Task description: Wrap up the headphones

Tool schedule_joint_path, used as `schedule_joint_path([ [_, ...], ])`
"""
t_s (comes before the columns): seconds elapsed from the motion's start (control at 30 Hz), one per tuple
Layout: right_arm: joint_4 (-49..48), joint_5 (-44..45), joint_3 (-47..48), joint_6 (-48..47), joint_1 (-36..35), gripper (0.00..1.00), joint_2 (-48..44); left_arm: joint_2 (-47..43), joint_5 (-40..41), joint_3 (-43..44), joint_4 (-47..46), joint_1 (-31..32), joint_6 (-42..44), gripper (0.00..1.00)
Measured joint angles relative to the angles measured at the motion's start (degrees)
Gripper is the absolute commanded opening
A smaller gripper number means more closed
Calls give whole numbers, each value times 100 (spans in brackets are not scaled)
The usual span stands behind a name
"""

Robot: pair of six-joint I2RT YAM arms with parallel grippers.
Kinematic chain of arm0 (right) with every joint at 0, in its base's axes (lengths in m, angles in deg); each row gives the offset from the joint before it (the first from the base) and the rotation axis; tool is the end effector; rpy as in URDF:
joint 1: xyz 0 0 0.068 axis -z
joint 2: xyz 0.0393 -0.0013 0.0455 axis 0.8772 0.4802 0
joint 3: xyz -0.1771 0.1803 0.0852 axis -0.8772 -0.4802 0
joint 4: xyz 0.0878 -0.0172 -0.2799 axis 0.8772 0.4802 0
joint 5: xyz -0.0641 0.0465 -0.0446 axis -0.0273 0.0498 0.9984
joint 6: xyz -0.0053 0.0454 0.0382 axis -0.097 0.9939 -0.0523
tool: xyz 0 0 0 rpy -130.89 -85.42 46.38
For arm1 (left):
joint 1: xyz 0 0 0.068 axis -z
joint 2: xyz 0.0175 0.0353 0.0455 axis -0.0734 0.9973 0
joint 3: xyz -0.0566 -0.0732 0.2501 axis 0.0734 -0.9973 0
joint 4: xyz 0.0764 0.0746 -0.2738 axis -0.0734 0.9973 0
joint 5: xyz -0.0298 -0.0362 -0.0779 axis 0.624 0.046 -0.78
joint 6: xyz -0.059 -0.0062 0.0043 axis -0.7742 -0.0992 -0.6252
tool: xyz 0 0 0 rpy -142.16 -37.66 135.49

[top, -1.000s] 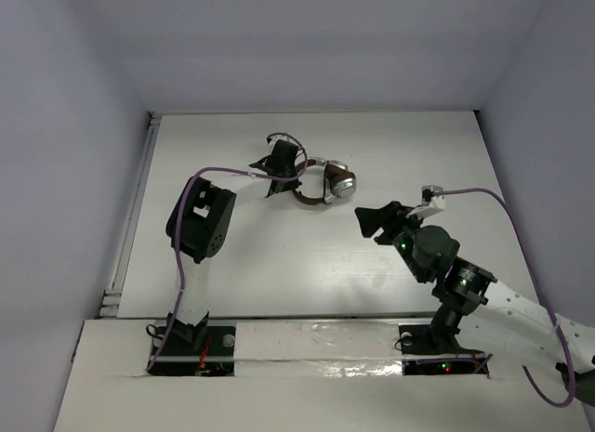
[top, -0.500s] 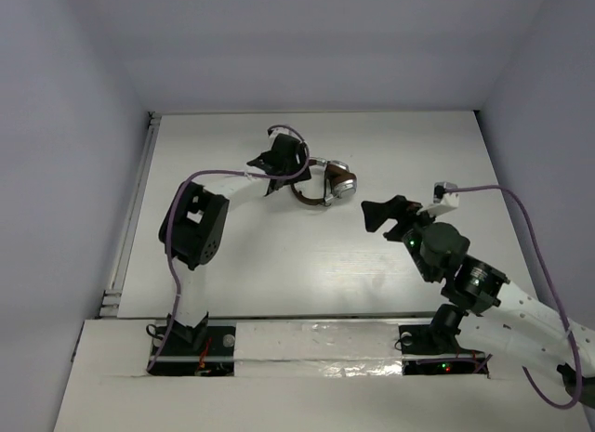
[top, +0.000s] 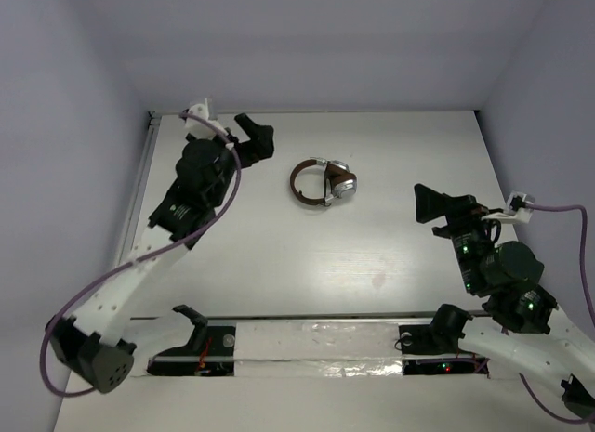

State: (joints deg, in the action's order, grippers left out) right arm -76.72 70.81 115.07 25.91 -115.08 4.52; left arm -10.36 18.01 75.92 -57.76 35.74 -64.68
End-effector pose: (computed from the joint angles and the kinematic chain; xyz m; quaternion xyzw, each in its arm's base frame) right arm 0.1017 0.0841 0.3883 0.1876 0.6351 0.2810 0.6946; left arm 0.2692 -0.1515 0.4178 -0.0780 0.6860 -0.2757 0.6688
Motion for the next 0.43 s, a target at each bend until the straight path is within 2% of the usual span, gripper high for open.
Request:
schedule_joint_path([
  [0.23,44,251,7,20,0,100,-125,-1735,245,-1147,326,0,59,99],
  [0.43,42,267,-55,63,0,100,-22,-2555,413,-1569,605,0,225,99],
])
